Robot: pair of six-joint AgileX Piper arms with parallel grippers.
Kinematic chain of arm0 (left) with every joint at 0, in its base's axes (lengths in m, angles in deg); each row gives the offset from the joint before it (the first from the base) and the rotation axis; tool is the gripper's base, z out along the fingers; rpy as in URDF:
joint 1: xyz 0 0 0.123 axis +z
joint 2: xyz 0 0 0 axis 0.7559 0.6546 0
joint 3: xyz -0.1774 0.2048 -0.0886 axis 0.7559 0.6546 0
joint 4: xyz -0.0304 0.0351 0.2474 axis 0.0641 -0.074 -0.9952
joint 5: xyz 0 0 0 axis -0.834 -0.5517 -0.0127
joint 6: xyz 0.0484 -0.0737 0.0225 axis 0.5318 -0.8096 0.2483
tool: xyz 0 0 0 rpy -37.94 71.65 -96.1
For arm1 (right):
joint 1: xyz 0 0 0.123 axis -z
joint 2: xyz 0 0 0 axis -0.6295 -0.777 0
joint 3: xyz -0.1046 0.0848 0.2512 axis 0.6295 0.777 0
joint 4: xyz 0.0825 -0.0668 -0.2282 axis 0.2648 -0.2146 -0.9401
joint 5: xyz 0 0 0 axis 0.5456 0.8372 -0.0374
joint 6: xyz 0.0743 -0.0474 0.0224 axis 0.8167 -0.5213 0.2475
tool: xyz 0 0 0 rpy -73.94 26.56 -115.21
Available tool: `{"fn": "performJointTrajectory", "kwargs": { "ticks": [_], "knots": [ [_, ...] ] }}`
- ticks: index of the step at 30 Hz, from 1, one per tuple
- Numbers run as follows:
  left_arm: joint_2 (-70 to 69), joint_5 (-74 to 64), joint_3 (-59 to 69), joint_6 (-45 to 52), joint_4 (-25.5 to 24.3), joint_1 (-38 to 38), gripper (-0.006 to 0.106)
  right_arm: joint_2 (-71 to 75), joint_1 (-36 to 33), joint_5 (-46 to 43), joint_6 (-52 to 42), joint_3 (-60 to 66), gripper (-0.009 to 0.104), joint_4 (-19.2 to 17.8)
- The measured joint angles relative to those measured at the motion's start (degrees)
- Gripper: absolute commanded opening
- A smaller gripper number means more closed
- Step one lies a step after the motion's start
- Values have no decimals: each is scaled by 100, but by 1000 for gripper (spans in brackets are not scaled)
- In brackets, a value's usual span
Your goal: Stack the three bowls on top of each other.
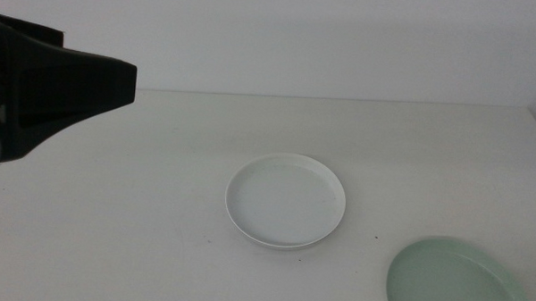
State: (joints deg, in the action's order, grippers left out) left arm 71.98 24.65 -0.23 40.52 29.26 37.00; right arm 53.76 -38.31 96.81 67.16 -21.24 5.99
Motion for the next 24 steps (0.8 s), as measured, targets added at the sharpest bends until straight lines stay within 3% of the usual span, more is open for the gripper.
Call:
{"fn": "performJointTrajectory", "kwargs": {
  "ticks": [4, 10, 14, 19, 24],
  "knots": [
    [0, 0, 0, 0, 0, 0, 94, 0, 0, -90, -38, 0, 92, 30],
    [0, 0, 0, 0, 0, 0, 94, -464, 0, -71, -27, -80, 92, 478],
    [0, 0, 0, 0, 0, 0, 94, -1387, 0, 323, -38, -830, 92, 706],
    [0, 0, 0, 0, 0, 0, 94, -2798, 0, 2440, -64, -2628, 92, 745],
    [0, 0, 0, 0, 0, 0, 94, -3954, 0, 4345, -149, -4026, 92, 513]
  ]
}}
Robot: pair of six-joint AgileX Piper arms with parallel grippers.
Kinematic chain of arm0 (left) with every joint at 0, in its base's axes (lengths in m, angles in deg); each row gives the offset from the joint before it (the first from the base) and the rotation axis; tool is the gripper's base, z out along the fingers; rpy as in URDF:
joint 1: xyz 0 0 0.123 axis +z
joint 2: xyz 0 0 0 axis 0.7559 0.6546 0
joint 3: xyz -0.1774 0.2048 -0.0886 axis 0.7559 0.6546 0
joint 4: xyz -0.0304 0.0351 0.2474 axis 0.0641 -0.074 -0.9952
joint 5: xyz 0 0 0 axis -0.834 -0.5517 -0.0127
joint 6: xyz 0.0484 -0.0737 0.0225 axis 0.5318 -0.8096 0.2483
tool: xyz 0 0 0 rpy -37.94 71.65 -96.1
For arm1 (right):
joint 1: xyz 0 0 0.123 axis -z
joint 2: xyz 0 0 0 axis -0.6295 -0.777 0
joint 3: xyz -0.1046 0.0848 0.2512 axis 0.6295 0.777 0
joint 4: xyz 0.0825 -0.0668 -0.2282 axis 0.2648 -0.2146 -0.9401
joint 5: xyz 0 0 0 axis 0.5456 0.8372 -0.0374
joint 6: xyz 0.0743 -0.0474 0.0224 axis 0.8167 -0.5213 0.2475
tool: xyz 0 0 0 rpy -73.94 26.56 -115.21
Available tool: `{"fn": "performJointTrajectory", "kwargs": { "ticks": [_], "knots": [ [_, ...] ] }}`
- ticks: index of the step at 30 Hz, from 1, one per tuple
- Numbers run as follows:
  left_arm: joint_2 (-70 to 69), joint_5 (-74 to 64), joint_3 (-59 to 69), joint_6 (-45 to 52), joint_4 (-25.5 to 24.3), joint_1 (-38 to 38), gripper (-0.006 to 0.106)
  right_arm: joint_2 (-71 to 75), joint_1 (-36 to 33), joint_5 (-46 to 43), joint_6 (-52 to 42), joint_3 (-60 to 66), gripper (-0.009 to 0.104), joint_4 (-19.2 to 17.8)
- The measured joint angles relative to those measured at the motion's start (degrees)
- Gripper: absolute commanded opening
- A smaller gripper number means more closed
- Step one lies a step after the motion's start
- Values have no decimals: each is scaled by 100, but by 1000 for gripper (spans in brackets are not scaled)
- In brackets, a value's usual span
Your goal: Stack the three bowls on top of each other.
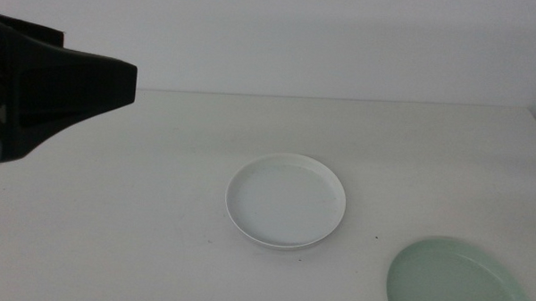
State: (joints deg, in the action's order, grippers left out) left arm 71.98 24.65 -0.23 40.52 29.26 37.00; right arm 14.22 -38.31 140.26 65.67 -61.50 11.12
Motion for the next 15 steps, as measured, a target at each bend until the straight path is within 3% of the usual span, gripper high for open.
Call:
{"fn": "performJointTrajectory", "kwargs": {
  "ticks": [15],
  "knots": [
    [0, 0, 0, 0, 0, 0, 94, -675, 0, 411, 168, -504, 92, -9]
  ]
}}
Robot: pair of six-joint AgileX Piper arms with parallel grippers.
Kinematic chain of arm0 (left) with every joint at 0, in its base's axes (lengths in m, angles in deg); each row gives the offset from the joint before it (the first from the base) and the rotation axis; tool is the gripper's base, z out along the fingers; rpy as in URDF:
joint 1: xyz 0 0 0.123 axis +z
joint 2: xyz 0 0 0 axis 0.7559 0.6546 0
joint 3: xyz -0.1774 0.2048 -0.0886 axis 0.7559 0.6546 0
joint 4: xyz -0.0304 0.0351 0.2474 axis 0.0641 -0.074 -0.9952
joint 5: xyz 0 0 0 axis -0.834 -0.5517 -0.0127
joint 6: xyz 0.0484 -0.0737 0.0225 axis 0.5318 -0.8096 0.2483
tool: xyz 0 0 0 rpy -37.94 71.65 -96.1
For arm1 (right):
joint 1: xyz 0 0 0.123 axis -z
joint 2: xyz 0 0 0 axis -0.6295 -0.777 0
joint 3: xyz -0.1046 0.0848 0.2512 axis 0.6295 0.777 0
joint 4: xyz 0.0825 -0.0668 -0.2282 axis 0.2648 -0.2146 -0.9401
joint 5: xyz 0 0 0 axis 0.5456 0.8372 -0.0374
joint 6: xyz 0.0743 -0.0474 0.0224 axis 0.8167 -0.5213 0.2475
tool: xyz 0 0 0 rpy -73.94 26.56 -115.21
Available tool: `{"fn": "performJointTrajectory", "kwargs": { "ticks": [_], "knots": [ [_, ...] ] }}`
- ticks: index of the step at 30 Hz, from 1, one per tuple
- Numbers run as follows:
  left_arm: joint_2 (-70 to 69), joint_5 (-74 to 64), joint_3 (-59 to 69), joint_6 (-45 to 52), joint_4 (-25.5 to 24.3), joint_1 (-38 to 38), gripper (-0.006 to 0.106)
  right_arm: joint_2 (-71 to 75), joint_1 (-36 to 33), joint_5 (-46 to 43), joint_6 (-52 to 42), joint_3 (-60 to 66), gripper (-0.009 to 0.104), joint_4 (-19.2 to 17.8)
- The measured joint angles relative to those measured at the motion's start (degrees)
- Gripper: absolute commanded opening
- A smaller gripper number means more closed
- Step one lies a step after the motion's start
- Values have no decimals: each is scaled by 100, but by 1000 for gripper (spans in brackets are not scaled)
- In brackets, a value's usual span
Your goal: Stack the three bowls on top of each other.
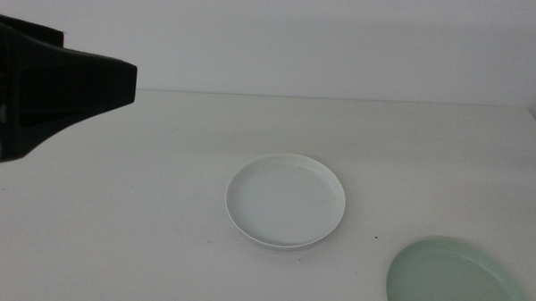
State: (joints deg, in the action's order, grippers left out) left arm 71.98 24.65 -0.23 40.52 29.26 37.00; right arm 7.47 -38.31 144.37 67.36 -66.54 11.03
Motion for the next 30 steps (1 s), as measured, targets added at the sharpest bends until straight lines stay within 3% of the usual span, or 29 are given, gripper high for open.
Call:
{"fn": "performJointTrajectory", "kwargs": {
  "ticks": [9, 18, 30],
  "knots": [
    [0, 0, 0, 0, 0, 0, 94, -1305, 0, 571, 149, -13, 88, -29],
    [0, 0, 0, 0, 0, 0, 94, -3075, 138, -491, 303, 94, 74, -127],
    [0, 0, 0, 0, 0, 0, 94, -4396, 479, -1558, 340, 577, 53, 152]
  ]
}}
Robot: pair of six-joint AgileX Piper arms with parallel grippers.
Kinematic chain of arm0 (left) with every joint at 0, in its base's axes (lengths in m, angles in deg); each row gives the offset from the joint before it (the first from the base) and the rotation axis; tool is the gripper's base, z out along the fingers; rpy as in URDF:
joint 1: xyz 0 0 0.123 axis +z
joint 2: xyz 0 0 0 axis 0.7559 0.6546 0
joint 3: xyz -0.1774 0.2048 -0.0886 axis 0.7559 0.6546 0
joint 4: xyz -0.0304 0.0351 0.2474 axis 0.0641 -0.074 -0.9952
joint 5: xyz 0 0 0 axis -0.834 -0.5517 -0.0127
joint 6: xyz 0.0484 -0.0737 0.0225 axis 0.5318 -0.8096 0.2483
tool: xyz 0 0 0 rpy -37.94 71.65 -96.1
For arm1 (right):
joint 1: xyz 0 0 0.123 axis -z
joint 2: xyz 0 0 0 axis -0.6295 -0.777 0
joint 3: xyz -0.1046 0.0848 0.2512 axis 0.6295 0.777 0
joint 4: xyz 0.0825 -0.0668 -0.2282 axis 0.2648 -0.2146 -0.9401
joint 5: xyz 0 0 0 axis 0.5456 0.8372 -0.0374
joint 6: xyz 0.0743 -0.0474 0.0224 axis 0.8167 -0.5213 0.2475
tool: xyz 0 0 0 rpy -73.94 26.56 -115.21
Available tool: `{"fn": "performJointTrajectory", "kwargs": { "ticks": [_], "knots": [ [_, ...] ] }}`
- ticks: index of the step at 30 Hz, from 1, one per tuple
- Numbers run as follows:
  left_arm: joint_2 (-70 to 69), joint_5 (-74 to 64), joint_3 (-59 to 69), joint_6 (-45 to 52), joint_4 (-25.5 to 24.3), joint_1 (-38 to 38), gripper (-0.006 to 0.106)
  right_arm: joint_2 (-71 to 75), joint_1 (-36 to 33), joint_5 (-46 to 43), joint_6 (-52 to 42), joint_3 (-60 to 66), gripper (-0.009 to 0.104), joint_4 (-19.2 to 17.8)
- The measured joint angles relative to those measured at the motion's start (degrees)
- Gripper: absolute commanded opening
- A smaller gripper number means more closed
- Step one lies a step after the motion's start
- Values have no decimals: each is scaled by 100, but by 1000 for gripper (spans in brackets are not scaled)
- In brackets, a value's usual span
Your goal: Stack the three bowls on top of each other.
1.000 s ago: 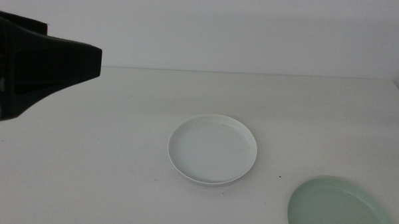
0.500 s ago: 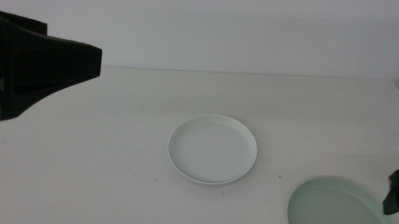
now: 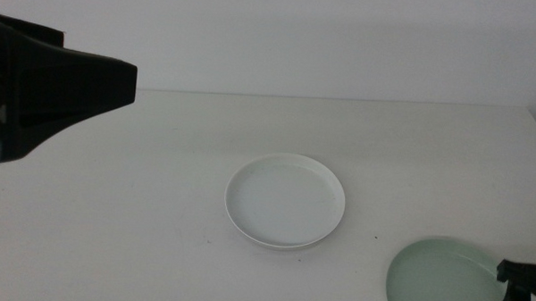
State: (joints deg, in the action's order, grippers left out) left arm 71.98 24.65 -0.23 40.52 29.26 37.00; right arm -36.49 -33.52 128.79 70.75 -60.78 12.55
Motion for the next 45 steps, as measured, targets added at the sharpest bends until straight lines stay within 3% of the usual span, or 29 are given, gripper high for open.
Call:
{"fn": "performJointTrajectory", "kwargs": {
  "ticks": [3, 5, 8, 15, 21, 31, 37, 45],
  "knots": [
    [0, 0, 0, 0, 0, 0, 94, -113, 10, -100, 10, 51, 32, 0],
    [0, 0, 0, 0, 0, 0, 94, -148, 14, -191, 10, 51, -2, 63],
    [0, 0, 0, 0, 0, 0, 94, -122, 14, -189, -40, 51, -1, 225],
    [0, 11, 0, 0, 0, 0, 94, 521, -45, 332, -20, -233, -1, 177],
    [0, 11, 3, 0, 0, 0, 94, 600, -1075, 630, -58, -1504, -1, 646],
    [0, 11, 3, 0, 0, 0, 94, -1356, -2472, 889, -58, -4199, -1, 1206],
    [0, 11, 3, 0, 0, 0, 94, -2422, -2653, 1203, -69, -5200, -1, 1328],
    [0, 22, 3, 0, 0, 0, 94, -2976, -2653, 1297, -103, -5379, 0, 1349]
  ]
}}
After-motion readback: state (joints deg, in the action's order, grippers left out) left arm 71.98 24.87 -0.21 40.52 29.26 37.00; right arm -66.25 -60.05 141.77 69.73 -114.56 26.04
